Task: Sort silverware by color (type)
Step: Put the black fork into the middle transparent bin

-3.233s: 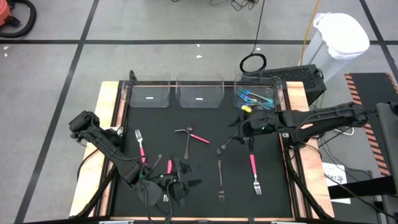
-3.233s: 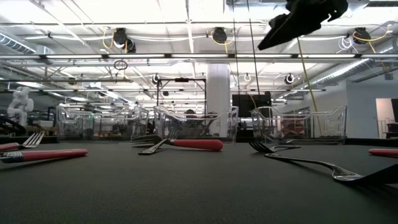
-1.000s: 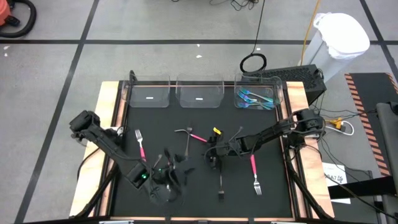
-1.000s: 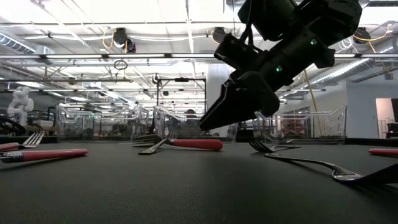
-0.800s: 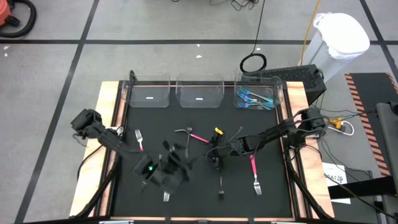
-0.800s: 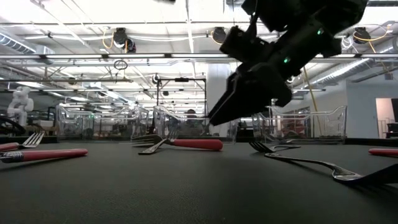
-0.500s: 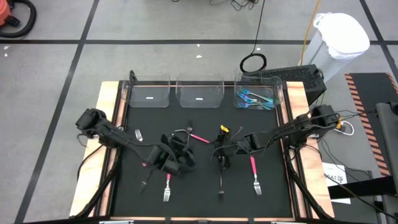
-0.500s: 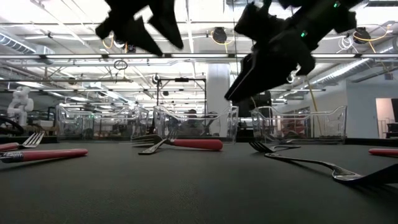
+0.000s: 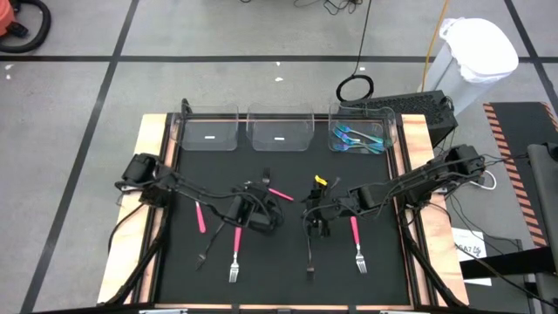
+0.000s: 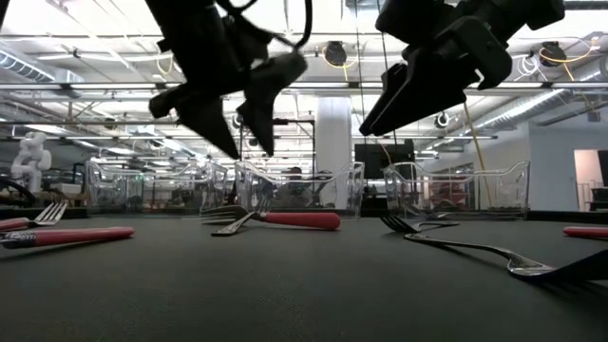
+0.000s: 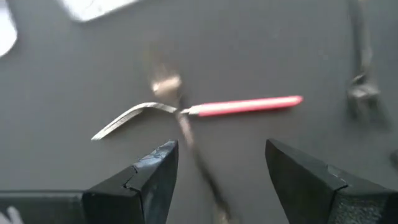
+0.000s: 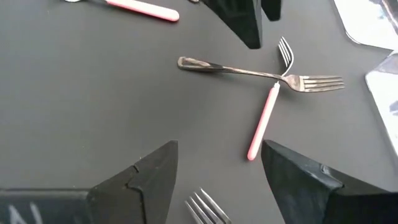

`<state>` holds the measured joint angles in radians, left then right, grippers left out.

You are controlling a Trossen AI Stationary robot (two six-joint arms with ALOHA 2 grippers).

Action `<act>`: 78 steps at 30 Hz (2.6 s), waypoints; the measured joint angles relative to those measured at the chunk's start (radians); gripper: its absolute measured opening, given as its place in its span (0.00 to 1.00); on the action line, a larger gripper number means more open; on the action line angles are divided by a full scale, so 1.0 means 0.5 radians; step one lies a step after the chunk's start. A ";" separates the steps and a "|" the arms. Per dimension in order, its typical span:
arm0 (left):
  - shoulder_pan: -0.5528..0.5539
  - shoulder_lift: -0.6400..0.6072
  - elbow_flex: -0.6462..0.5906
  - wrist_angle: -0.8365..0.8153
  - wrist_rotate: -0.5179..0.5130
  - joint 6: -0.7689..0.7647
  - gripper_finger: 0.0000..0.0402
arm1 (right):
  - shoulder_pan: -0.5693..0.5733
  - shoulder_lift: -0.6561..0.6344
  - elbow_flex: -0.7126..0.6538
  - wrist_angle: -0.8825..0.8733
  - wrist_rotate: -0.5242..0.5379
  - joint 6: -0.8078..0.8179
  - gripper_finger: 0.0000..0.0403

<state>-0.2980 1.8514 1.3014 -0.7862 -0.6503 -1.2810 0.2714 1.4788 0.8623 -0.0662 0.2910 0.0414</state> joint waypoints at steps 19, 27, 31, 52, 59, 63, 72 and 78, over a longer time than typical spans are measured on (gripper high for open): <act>0.066 0.035 0.002 -0.183 0.074 -0.080 0.60 | -0.002 0.001 0.001 -0.158 -0.006 0.052 0.56; 0.111 0.120 0.002 -0.174 0.109 0.010 0.64 | -0.002 0.001 0.000 -0.166 -0.006 0.052 0.56; 0.138 0.172 0.002 -0.169 0.161 0.008 0.71 | -0.001 0.001 0.001 -0.170 -0.007 0.052 0.56; 0.218 0.225 0.002 0.017 0.305 0.009 0.79 | -0.001 0.001 0.001 -0.168 -0.007 0.052 0.56; 0.256 0.303 0.002 0.141 0.359 0.016 0.79 | -0.001 0.001 0.001 -0.162 -0.007 0.053 0.56; 0.283 0.346 0.003 0.152 0.413 0.061 0.79 | -0.001 0.001 0.001 -0.162 -0.007 0.060 0.56; 0.306 0.357 0.008 0.153 0.448 0.130 0.77 | -0.001 0.001 0.001 -0.165 -0.006 0.060 0.56; 0.309 0.362 0.055 0.125 0.466 0.185 0.63 | -0.001 0.001 0.000 -0.169 -0.007 0.060 0.56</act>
<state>-0.1436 2.0324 1.3291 -0.7235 -0.4171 -1.1887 0.2710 1.4795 0.8624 -0.1509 0.2874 0.0711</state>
